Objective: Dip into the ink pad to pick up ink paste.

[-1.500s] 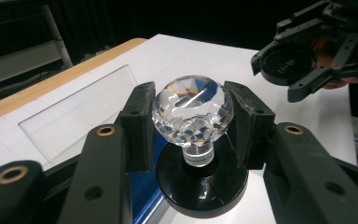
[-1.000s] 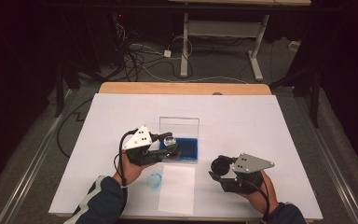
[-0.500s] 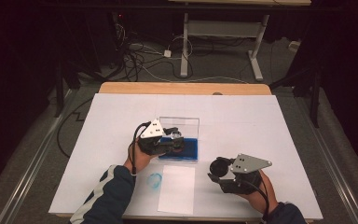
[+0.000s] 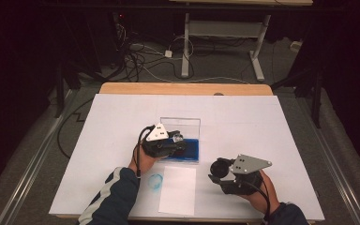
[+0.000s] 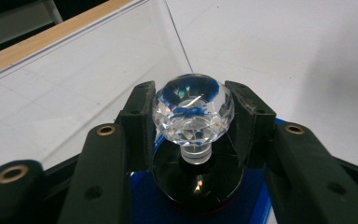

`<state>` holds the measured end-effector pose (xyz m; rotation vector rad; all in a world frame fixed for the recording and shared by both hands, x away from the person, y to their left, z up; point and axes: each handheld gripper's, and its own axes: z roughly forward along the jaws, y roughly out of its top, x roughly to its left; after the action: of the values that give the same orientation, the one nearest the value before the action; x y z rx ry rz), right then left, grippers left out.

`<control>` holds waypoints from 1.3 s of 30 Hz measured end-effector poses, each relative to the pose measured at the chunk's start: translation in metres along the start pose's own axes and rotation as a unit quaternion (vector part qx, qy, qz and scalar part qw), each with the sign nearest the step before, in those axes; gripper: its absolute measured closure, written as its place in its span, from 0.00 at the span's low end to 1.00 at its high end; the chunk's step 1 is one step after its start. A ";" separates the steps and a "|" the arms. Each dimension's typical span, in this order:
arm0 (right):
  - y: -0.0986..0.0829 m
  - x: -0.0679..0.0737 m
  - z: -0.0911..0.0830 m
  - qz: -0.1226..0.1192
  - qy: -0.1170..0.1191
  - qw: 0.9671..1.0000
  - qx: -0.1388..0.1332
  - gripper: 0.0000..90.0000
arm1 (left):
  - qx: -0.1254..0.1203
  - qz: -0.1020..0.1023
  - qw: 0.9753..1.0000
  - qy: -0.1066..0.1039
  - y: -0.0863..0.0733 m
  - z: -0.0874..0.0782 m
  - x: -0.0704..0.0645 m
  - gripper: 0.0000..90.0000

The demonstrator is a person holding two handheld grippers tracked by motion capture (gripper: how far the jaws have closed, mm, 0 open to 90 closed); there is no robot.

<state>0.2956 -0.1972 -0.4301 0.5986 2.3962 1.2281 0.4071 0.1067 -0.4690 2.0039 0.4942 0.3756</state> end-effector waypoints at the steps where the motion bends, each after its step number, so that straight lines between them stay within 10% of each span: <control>1: 0.000 0.000 0.000 0.000 0.000 1.000 0.000 0.43 | -0.001 0.002 1.000 0.001 -0.001 -0.001 0.000 0.60; 39: 0.005 0.002 -0.006 0.009 0.011 1.000 -0.026 0.43 | -0.016 0.006 1.000 0.026 0.010 -0.009 -0.002 0.60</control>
<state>0.2920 -0.1974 -0.4235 0.5950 2.3750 1.3065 0.4029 0.1082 -0.4565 1.9706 0.5042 0.4412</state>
